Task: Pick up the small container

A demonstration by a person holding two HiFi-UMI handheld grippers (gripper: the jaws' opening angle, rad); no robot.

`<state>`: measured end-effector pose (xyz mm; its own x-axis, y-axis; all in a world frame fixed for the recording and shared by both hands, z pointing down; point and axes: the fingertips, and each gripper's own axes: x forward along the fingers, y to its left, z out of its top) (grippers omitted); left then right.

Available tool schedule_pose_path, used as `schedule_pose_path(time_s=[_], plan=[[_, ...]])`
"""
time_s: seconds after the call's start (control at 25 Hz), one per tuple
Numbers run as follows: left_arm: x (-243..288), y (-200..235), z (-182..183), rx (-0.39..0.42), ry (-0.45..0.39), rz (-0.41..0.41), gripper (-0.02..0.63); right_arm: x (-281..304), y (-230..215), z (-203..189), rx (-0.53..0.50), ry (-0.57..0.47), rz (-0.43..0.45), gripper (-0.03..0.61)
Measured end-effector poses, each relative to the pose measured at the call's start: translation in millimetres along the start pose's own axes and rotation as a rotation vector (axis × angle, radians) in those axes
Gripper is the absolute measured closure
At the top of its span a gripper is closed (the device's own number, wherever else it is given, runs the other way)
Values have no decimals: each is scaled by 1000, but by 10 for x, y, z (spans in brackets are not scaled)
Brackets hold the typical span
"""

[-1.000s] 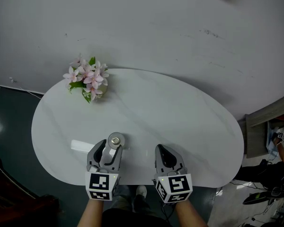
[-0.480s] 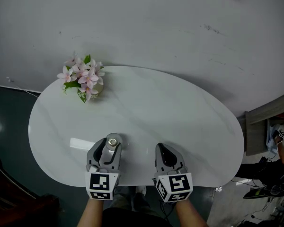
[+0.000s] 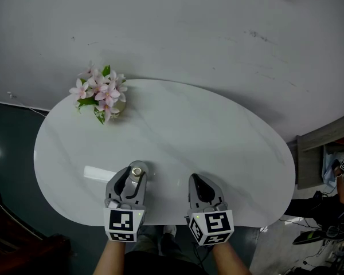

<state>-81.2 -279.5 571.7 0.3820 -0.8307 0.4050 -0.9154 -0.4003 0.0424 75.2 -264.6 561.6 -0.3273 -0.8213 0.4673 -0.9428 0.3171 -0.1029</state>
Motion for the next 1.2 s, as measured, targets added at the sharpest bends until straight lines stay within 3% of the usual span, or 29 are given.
schedule_pose_path(time_s=[0.24, 1.2], plan=[[21, -20, 6, 23, 1, -13, 479, -9, -1, -19, 1, 5, -7, 512], [-22, -35, 151, 25, -28, -20, 485, -123, -20, 44, -2, -9, -23, 512]])
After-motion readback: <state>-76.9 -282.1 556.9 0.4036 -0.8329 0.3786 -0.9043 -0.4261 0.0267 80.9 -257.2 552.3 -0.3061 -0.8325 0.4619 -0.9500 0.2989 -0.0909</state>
